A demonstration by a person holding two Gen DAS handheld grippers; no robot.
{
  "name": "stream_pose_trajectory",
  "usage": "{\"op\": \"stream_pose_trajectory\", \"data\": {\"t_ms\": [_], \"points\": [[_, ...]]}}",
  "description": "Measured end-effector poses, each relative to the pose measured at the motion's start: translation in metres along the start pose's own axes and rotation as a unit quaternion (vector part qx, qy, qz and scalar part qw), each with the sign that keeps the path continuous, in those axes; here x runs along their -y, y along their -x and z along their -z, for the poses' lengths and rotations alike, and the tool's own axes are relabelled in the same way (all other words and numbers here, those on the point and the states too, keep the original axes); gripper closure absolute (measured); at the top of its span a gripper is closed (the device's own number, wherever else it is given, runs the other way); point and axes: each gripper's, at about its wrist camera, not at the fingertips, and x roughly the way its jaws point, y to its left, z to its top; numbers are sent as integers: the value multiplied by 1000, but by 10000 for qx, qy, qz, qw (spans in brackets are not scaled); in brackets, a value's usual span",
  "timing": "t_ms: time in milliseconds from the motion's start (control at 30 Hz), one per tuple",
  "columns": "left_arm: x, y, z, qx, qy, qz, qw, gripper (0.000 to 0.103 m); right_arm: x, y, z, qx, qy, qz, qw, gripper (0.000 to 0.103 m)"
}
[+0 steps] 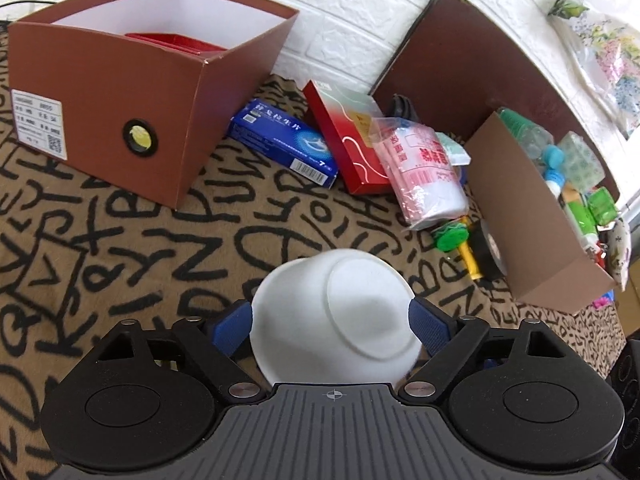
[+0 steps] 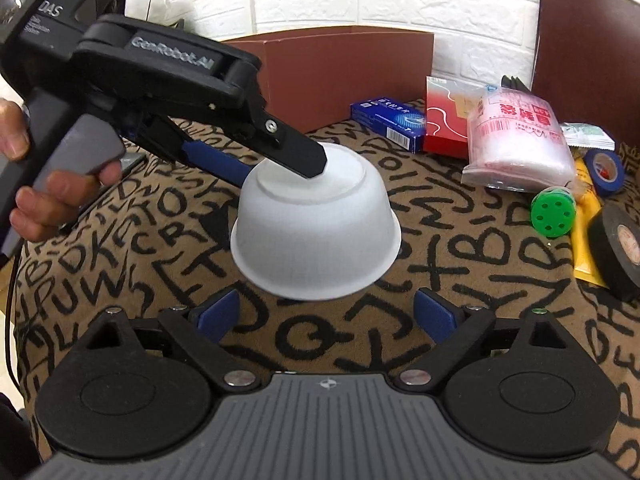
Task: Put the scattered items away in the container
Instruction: 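Close the left gripper on the rim of the white bowl and lift, then carry the white bowl over the brown shoebox with the left gripper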
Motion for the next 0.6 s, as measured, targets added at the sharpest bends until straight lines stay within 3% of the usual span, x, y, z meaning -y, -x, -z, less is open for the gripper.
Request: {"op": "stream_pose_trajectory", "data": {"t_ms": [267, 333, 600], "points": [[5, -17, -4, -196, -391, 130, 9990, 13, 2, -21, -21, 107, 137, -194, 9997, 8], [8, -15, -2, -124, -520, 34, 9986, 19, -1, -25, -21, 102, 178, -141, 9997, 7], [22, -2, 5, 151, -1055, -86, 9943, 26, -5, -19, -22, 216, 151, -37, 9996, 8]]}}
